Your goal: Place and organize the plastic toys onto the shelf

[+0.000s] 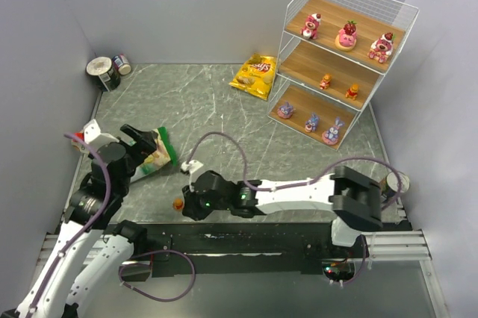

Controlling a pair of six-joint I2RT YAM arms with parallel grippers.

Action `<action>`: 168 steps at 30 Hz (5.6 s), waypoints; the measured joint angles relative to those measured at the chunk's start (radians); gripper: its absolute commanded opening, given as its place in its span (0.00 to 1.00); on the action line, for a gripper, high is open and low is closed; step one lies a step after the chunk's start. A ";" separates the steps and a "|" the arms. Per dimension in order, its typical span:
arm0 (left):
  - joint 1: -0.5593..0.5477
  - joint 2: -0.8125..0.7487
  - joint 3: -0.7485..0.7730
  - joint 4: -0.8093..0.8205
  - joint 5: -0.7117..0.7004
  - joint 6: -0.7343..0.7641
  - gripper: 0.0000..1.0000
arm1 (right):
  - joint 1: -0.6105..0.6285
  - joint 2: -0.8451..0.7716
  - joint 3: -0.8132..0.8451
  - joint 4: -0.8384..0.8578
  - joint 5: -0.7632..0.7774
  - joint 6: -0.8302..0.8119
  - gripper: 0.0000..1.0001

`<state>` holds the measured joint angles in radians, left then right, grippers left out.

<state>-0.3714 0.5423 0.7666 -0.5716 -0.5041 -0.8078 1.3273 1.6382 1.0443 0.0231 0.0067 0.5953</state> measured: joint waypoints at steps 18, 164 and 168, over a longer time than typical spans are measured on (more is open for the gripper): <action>0.000 -0.010 0.065 -0.155 -0.017 -0.024 0.96 | 0.044 0.457 0.439 -0.004 -0.007 -0.146 0.04; 0.004 0.164 -0.090 0.051 0.237 0.130 0.96 | -0.484 0.081 0.292 -0.390 0.728 -0.116 0.00; 0.005 0.164 -0.090 0.052 0.238 0.123 0.96 | -0.548 0.045 0.403 -0.472 0.829 -0.098 0.00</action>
<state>-0.3660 0.7067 0.6769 -0.5198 -0.2657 -0.6846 0.7795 1.6833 1.4471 -0.4492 0.8356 0.4969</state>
